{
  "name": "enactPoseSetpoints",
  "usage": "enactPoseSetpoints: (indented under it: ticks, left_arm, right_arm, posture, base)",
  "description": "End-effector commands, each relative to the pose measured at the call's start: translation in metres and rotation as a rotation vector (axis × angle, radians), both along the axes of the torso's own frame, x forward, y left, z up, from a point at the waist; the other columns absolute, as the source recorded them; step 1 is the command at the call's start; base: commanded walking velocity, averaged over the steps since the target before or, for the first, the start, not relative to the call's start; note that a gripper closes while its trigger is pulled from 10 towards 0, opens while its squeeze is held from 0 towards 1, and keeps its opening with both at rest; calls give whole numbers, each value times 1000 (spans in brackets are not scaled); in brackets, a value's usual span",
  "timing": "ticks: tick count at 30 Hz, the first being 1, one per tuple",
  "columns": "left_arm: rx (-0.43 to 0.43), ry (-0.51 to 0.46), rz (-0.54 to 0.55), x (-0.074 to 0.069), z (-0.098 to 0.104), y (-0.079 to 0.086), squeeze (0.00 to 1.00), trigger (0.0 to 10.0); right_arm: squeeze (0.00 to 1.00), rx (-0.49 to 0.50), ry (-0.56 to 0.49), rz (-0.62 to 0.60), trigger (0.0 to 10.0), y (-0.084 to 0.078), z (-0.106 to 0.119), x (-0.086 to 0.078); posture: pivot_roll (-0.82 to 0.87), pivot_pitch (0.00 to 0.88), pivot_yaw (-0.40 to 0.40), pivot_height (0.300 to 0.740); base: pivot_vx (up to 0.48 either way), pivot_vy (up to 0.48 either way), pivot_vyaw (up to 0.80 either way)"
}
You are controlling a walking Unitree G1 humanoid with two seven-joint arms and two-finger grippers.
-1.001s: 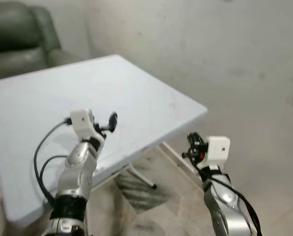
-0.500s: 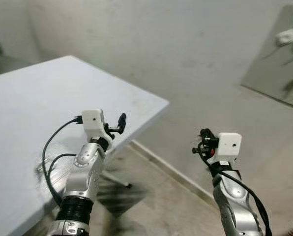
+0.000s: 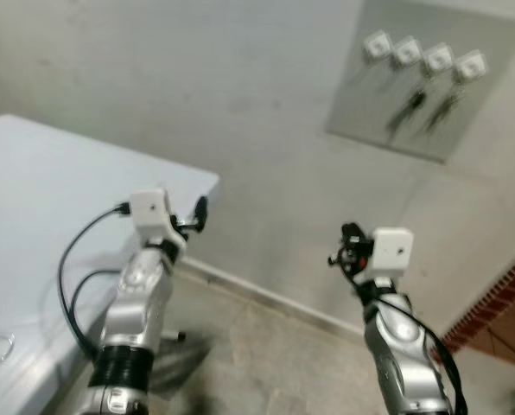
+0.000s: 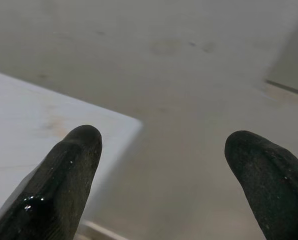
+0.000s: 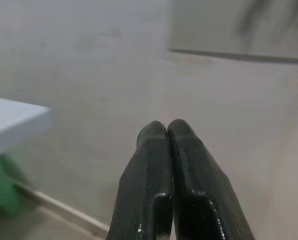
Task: Hang keys on a hook
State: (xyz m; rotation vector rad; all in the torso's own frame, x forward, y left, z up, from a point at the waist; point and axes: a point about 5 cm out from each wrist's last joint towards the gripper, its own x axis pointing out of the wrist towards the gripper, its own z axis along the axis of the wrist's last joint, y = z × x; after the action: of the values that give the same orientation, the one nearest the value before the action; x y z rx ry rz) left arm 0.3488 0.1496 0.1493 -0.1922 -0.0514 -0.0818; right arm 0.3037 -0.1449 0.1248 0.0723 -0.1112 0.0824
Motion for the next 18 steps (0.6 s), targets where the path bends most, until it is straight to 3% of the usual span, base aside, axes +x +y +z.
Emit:
enactPoseSetpoints:
  ticks: [1, 9, 18]
  left_arm:
    - [4, 5, -27, 1, 0, -9, 0, 10000]
    - [2, 2, -32, 2, 2, -10, 0, 10000]
    - [-29, 17, -72, -3, 1, -13, 0, 10000]
  right_arm:
    - [0, -11, -8, -27, 10000, -8, 2, 1]
    - [0, -14, -9, -36, 10000, -8, 2, 1]
    - [0, -31, -33, -70, 10000, -13, 4, -2]
  posture:
    - [31, 0, -32, 740]
    - [28, 0, -29, 740]
    - [28, 0, -25, 740]
  base:
    - [0, 0, -769]
    - [0, 0, -769]
    - [0, 0, 0]
